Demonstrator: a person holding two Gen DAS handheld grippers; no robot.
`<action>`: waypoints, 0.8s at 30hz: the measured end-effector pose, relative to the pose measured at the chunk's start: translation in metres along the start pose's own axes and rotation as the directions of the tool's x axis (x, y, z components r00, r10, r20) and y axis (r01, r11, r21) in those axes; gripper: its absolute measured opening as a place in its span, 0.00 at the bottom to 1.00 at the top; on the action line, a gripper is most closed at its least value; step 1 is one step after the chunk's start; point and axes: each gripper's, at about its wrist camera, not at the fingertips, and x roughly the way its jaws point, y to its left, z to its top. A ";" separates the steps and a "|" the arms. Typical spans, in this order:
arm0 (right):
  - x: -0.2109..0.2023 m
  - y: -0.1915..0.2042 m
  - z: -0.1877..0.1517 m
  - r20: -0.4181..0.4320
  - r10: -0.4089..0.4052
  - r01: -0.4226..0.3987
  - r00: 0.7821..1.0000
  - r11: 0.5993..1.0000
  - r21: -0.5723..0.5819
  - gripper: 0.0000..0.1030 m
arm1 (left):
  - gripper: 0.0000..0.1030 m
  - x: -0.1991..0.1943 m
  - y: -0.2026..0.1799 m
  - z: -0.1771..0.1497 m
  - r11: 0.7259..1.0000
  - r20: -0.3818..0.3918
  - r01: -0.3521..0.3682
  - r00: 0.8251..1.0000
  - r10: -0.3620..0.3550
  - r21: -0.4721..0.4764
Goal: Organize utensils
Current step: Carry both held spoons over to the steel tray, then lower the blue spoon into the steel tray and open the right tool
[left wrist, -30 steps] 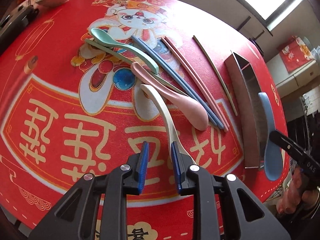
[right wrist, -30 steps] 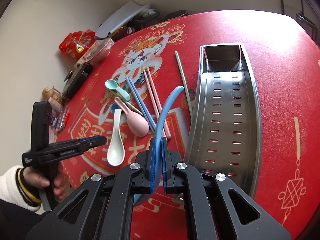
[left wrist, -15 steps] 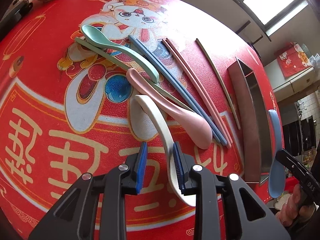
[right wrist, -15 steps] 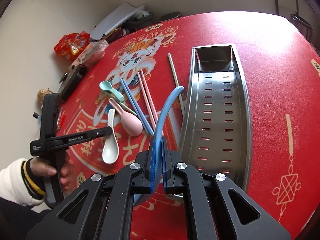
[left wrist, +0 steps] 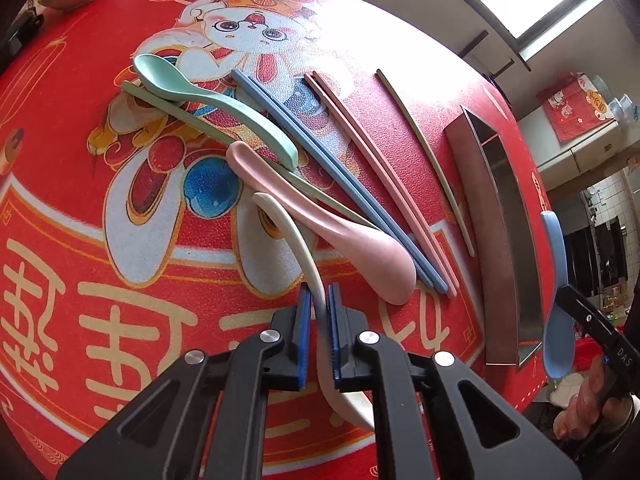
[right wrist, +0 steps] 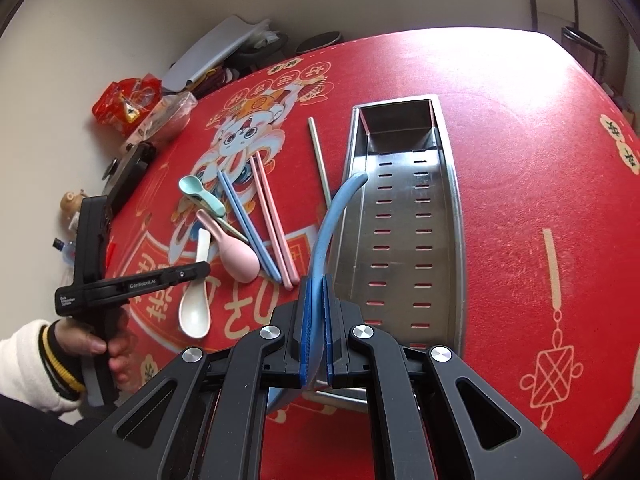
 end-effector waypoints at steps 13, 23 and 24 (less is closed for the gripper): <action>0.037 -0.032 0.020 -0.112 -0.034 0.026 0.993 0.997 -0.072 0.05 | 0.06 -0.031 -0.007 -0.008 0.995 0.053 0.098 0.994 -0.099 0.014; 0.064 -0.025 0.007 -0.193 0.000 -0.013 0.981 0.998 -0.066 0.05 | 0.06 -0.060 -0.020 -0.009 0.988 0.107 0.152 0.982 -0.154 0.026; 0.065 -0.025 0.006 -0.197 0.002 -0.016 0.980 0.998 -0.067 0.05 | 0.06 -0.062 -0.022 -0.009 0.988 0.112 0.155 0.981 -0.157 0.026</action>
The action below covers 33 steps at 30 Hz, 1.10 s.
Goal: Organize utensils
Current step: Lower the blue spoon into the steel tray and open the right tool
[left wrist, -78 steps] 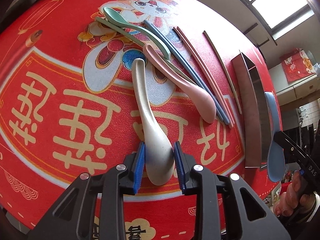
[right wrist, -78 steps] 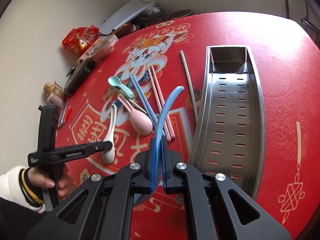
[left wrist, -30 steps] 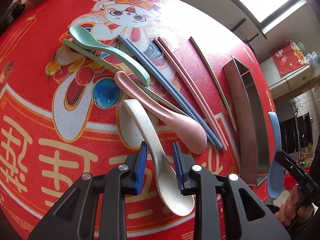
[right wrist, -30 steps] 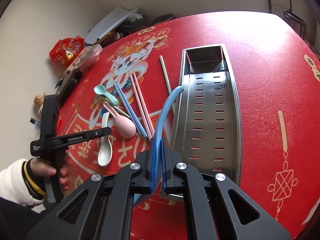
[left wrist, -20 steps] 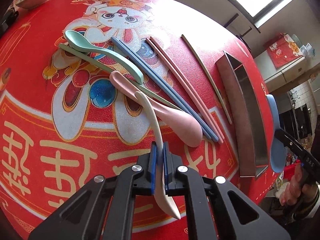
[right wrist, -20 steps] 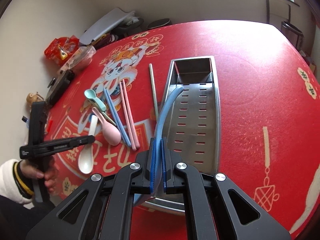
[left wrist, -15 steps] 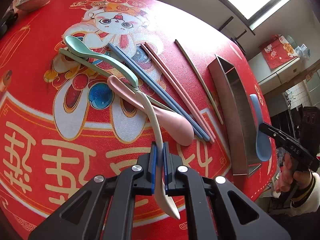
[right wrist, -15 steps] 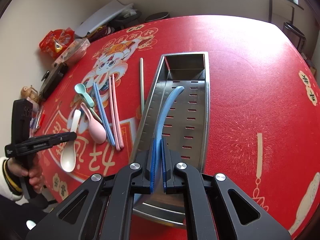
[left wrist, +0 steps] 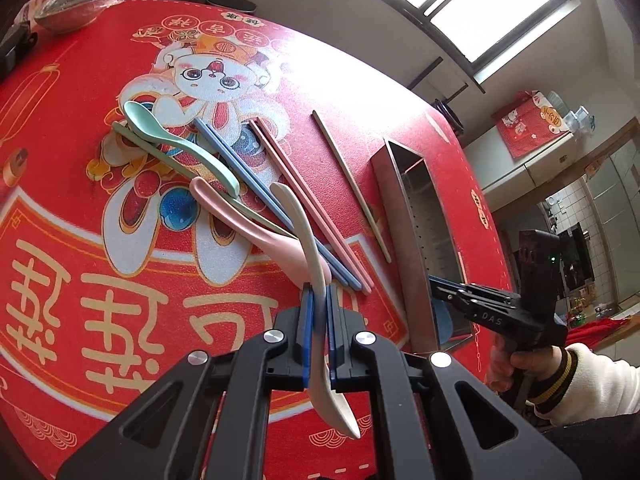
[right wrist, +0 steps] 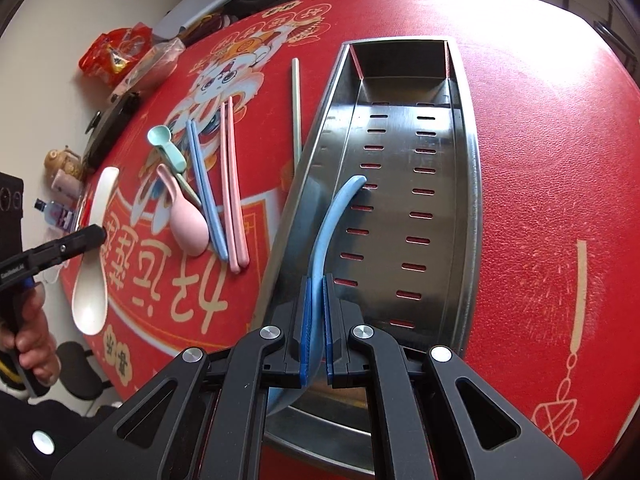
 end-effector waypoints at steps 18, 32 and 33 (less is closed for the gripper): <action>-0.005 -0.005 -0.001 -0.005 -0.053 0.053 0.999 0.998 0.028 0.07 | 0.06 -0.012 -0.034 0.006 0.999 0.030 0.013 0.999 -0.014 0.051; -0.088 -0.016 -0.013 0.215 -0.081 0.080 0.973 0.997 0.012 0.54 | 0.06 0.010 -0.096 0.003 0.990 0.008 0.017 1.000 -0.019 0.143; -0.092 -0.019 -0.014 0.217 -0.079 0.079 0.973 0.997 0.011 0.54 | 0.06 0.015 -0.101 0.002 0.989 0.002 0.018 1.000 -0.018 0.148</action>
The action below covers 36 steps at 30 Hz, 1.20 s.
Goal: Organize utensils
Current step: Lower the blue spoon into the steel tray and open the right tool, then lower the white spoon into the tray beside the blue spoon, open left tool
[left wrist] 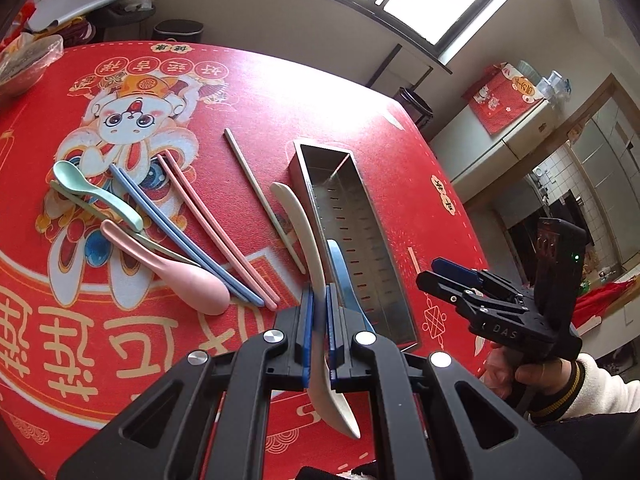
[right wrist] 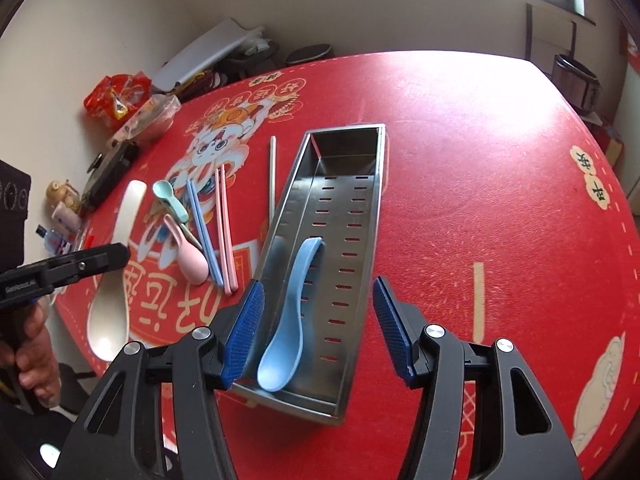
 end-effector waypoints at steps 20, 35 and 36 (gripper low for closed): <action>-0.008 -0.057 -0.007 -0.041 0.063 -0.063 0.997 0.998 0.008 0.75 | 0.06 0.110 -0.062 0.006 0.992 -0.158 -0.078 0.983 0.094 0.101; -0.002 -0.077 -0.004 -0.019 0.071 -0.070 0.997 0.995 0.071 0.83 | 0.06 0.142 -0.068 0.009 0.982 -0.206 -0.118 0.967 0.148 0.148; -0.001 -0.077 -0.004 -0.020 0.073 -0.072 0.997 0.995 0.072 0.83 | 0.06 0.143 -0.068 0.009 0.982 -0.207 -0.120 0.967 0.150 0.149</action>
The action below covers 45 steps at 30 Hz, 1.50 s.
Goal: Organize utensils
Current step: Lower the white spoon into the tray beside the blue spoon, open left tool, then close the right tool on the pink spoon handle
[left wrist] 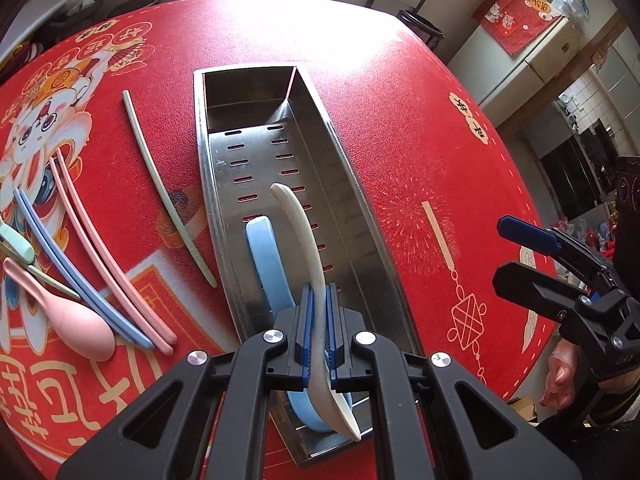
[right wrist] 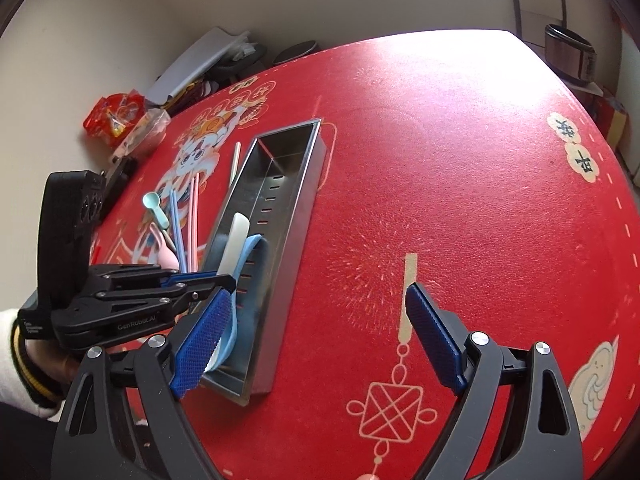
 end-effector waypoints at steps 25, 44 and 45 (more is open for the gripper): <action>-0.009 0.000 0.003 0.062 0.017 -0.019 0.998 1.000 0.019 0.83 | 0.11 -0.063 0.011 -0.023 0.985 0.136 -0.151 0.977 0.161 -0.079; 0.043 0.100 0.018 -0.042 0.048 -0.052 0.998 0.994 -0.101 0.83 | 0.14 -0.161 0.146 -0.090 0.880 0.243 -0.211 0.910 0.335 -0.425; 0.045 0.105 0.018 -0.047 0.046 -0.051 0.998 0.993 -0.103 0.83 | 0.14 -0.162 0.152 -0.090 0.878 0.240 -0.207 0.912 0.333 -0.432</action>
